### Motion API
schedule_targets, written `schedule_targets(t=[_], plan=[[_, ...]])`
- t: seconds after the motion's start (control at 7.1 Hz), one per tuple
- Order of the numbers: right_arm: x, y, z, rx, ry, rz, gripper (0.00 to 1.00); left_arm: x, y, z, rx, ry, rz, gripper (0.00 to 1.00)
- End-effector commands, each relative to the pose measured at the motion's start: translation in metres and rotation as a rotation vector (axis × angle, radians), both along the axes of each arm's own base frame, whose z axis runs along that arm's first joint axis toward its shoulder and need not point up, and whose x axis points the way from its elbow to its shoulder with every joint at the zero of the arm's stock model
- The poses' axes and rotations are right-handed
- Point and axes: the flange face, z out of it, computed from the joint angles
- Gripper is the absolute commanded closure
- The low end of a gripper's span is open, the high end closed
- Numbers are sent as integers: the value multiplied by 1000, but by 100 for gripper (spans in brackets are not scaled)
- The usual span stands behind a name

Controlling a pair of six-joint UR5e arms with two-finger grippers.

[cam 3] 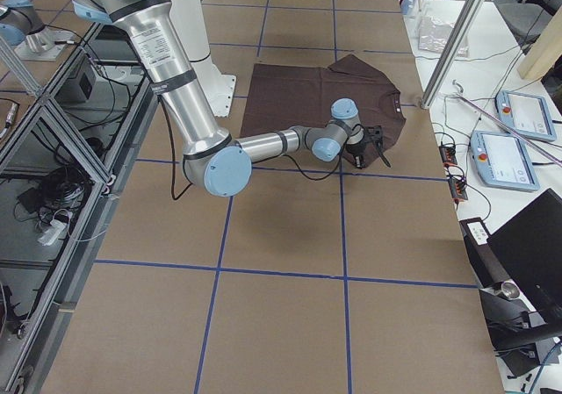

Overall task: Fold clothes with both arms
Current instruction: 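Move the right gripper to the sleeve nearest it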

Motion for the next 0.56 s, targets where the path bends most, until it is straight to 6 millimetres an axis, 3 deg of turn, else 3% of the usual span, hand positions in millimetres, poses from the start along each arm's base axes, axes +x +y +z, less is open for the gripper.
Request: schedule_targets(t=[0.0, 0.14, 0.28, 0.42], plan=[[-4, -7, -24, 17, -17, 4, 100, 0, 0, 0, 0, -1, -1, 0], [-7, -12, -48, 23, -24, 7, 100, 0, 0, 0, 0, 0, 0, 0], [-12, -14, -88, -14, -20, 34, 100, 0, 0, 1, -1, -1, -1, 0], [-34, -14, -133, -49, -14, 92, 100, 1, 1, 1, -1, -1, 2, 0]])
